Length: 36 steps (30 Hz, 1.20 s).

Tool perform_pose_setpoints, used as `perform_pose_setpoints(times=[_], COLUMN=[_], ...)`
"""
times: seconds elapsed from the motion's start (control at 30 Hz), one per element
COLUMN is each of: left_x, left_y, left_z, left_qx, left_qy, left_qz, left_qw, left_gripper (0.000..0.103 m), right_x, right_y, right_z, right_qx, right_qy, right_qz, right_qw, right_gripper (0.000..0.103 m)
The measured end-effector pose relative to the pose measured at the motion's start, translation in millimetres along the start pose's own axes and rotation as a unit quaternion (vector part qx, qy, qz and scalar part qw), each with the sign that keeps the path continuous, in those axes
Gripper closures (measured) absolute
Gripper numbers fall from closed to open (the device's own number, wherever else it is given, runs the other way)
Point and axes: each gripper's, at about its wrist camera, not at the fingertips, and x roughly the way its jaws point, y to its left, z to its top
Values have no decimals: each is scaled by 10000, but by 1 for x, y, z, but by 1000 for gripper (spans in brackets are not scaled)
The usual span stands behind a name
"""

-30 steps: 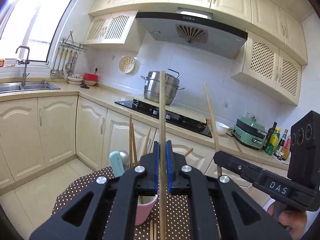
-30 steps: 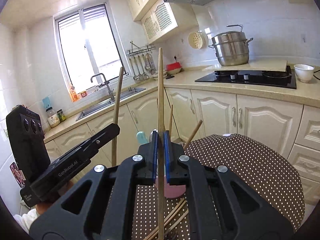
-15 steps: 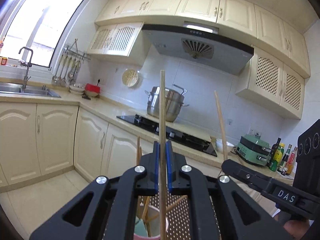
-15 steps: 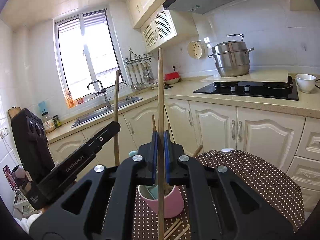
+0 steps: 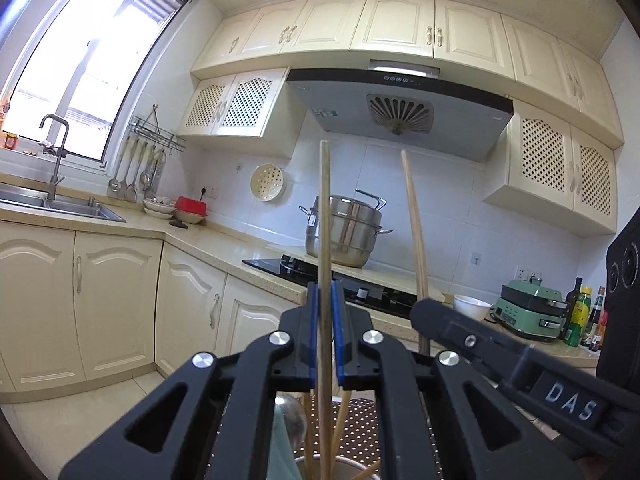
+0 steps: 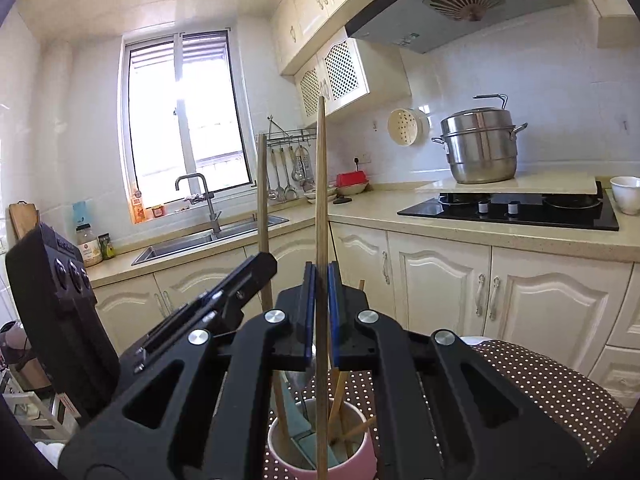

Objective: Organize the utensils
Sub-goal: 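Lower the chopsticks into the cup and open the left tool, then the right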

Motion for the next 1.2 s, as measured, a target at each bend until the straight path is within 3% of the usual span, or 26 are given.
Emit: perform_pose_setpoints(times=[0.4, 0.6, 0.8, 0.87, 0.93, 1.03, 1.2], left_x=[-13, -34, -51, -57, -63, -74, -79], left_y=[6, 3, 8, 9, 14, 20, 21], left_z=[-36, -45, -42, -40, -37, -35, -32], left_qx=[227, 399, 220, 234, 136, -30, 228], left_qy=[428, 541, 743, 813, 930, 970, 1173], left_qz=[-74, -7, 114, 187, 287, 370, 794], left_qw=[9988, 9977, 9969, 9962, 9952, 9946, 9897], left_gripper=[96, 96, 95, 88, 51, 47, 44], right_x=[19, 7, -12, -18, -23, -26, -26], right_y=[-9, -4, -2, -2, -2, 1, 2], right_z=[-22, -30, -41, -45, -48, -54, -66], right_qx=[109, 28, -153, -177, -194, -345, -366], right_qy=[35, 171, 302, 366, 417, 550, 776], right_qz=[59, 116, 8, -23, -52, -152, -235], right_qw=[9999, 9998, 9994, 9992, 9989, 9978, 9960], right_gripper=[96, 96, 96, 96, 96, 96, 96])
